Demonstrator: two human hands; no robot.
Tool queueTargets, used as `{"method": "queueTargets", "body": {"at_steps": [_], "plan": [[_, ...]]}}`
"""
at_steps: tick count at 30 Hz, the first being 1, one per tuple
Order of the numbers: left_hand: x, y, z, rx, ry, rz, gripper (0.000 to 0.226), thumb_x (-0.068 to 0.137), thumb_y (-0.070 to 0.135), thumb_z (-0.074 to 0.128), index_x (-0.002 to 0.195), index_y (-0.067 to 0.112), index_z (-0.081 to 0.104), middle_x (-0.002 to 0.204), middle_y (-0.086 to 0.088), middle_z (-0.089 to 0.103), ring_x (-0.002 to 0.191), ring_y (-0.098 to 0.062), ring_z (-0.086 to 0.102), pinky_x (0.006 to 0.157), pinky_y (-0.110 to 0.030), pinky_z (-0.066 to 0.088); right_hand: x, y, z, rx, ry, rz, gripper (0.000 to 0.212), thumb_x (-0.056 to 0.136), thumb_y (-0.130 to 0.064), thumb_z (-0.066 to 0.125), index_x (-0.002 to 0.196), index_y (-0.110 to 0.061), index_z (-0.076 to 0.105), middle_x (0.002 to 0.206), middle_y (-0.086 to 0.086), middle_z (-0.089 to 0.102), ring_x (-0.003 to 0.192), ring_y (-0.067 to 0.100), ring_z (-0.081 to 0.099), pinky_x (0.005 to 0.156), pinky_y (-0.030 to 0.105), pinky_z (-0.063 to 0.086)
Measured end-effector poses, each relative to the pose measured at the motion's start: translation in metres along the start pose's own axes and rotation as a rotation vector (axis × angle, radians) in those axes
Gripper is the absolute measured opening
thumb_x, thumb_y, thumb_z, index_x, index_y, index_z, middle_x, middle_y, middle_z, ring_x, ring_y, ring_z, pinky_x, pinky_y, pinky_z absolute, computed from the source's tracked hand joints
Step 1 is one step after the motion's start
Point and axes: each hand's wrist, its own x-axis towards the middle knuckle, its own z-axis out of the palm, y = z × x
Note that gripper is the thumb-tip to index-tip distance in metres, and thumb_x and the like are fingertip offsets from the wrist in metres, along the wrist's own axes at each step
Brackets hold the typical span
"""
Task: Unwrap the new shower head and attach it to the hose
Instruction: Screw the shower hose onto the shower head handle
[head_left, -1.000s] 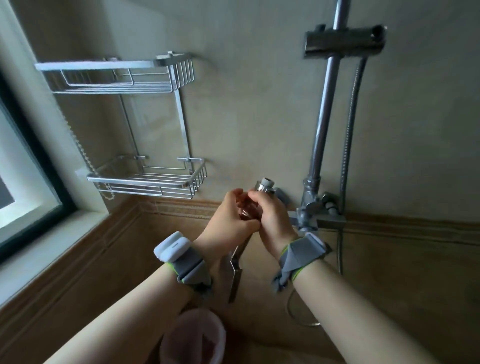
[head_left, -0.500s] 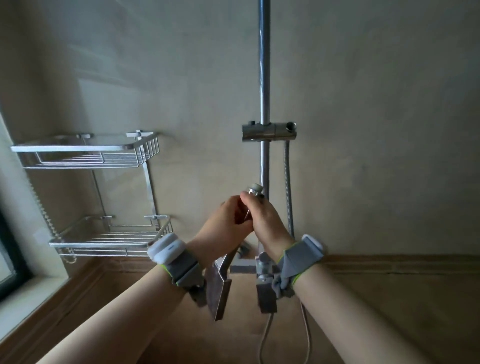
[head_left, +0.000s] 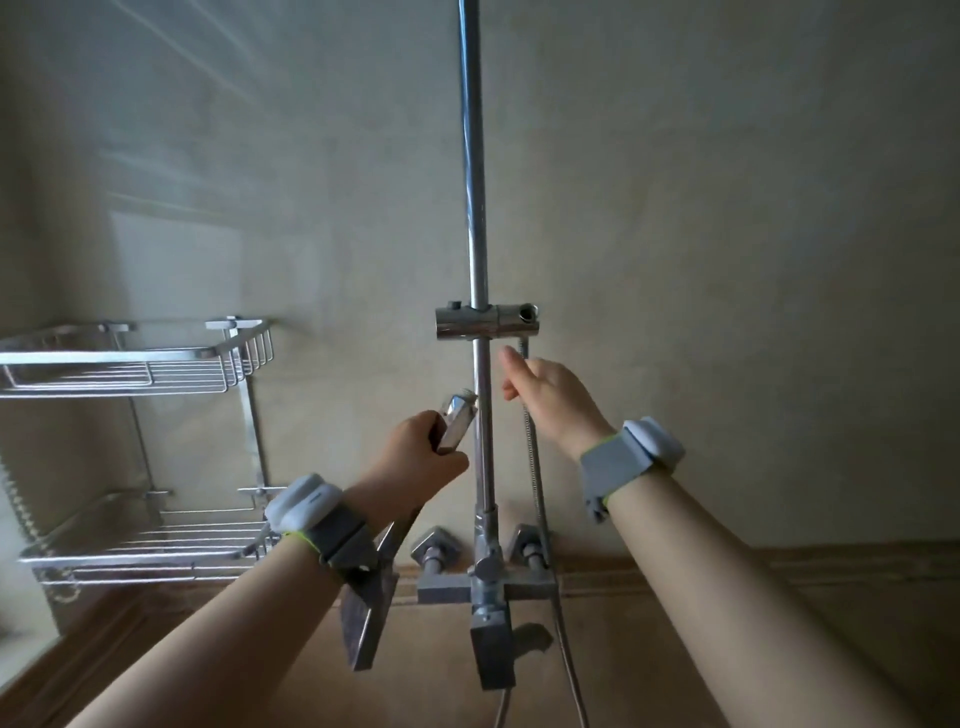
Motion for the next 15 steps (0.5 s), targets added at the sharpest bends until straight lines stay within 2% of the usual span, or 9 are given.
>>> {"method": "queueTargets", "body": {"at_steps": [3, 4, 6, 9, 11, 13, 15], "plan": [[0.006, -0.003, -0.005, -0.032, 0.049, -0.033, 0.024, 0.071, 0.009, 0.063, 0.090, -0.005, 0.058, 0.073, -0.015, 0.055, 0.059, -0.025, 0.048, 0.057, -0.031, 0.040, 0.025, 0.007, -0.006, -0.051, 0.154, 0.065, 0.048, 0.088, -0.039, 0.048, 0.068, 0.004, 0.055, 0.072, 0.017, 0.062, 0.082, 0.039, 0.056, 0.070, 0.035, 0.041], [0.007, -0.004, -0.006, -0.033, 0.063, -0.031, 0.026, 0.070, 0.012, 0.064, 0.089, -0.004, 0.058, 0.072, -0.015, 0.055, 0.059, -0.026, 0.048, 0.058, -0.033, 0.041, 0.032, 0.009, -0.008, -0.070, 0.201, 0.082, 0.036, 0.086, -0.035, 0.052, 0.068, -0.003, 0.055, 0.073, 0.012, 0.063, 0.083, 0.037, 0.055, 0.070, 0.033, 0.039], [0.009, -0.005, -0.009, -0.034, 0.084, -0.027, 0.030, 0.067, 0.015, 0.065, 0.088, -0.005, 0.058, 0.072, -0.015, 0.055, 0.059, -0.026, 0.048, 0.059, -0.033, 0.040, 0.044, 0.013, -0.010, -0.114, 0.292, 0.086, 0.020, 0.082, -0.026, 0.057, 0.087, -0.007, 0.061, 0.096, 0.011, 0.067, 0.096, 0.033, 0.058, 0.077, 0.032, 0.042], [0.011, -0.007, -0.012, -0.032, 0.103, -0.022, 0.024, 0.070, 0.009, 0.065, 0.087, -0.006, 0.058, 0.072, -0.016, 0.056, 0.060, -0.025, 0.048, 0.059, -0.034, 0.040, 0.056, 0.017, -0.013, -0.240, 0.358, 0.038, 0.036, 0.082, -0.021, 0.056, 0.115, -0.006, 0.054, 0.121, 0.015, 0.059, 0.114, 0.035, 0.050, 0.090, 0.037, 0.040], [0.012, -0.008, -0.013, -0.031, 0.108, -0.013, 0.023, 0.070, 0.008, 0.065, 0.087, -0.006, 0.058, 0.073, -0.016, 0.056, 0.060, -0.025, 0.048, 0.059, -0.034, 0.040, 0.063, 0.016, -0.016, -0.290, 0.330, 0.010, 0.047, 0.084, -0.022, 0.056, 0.128, -0.007, 0.045, 0.131, 0.015, 0.054, 0.121, 0.037, 0.044, 0.097, 0.040, 0.037], [0.014, -0.008, -0.014, -0.022, 0.111, 0.001, 0.022, 0.070, 0.008, 0.065, 0.087, -0.005, 0.058, 0.073, -0.016, 0.056, 0.060, -0.026, 0.048, 0.059, -0.034, 0.040, 0.069, 0.013, -0.019, -0.315, 0.266, -0.019, 0.051, 0.084, -0.023, 0.056, 0.131, -0.008, 0.043, 0.131, 0.014, 0.055, 0.122, 0.037, 0.042, 0.098, 0.041, 0.037], [0.014, -0.008, -0.016, -0.016, 0.108, 0.006, 0.022, 0.070, 0.008, 0.065, 0.086, -0.005, 0.058, 0.072, -0.015, 0.056, 0.060, -0.026, 0.048, 0.059, -0.034, 0.041, 0.073, 0.010, -0.020, -0.328, 0.215, -0.036, 0.047, 0.083, -0.022, 0.057, 0.127, -0.007, 0.048, 0.127, 0.017, 0.059, 0.121, 0.038, 0.044, 0.095, 0.041, 0.040]]}}
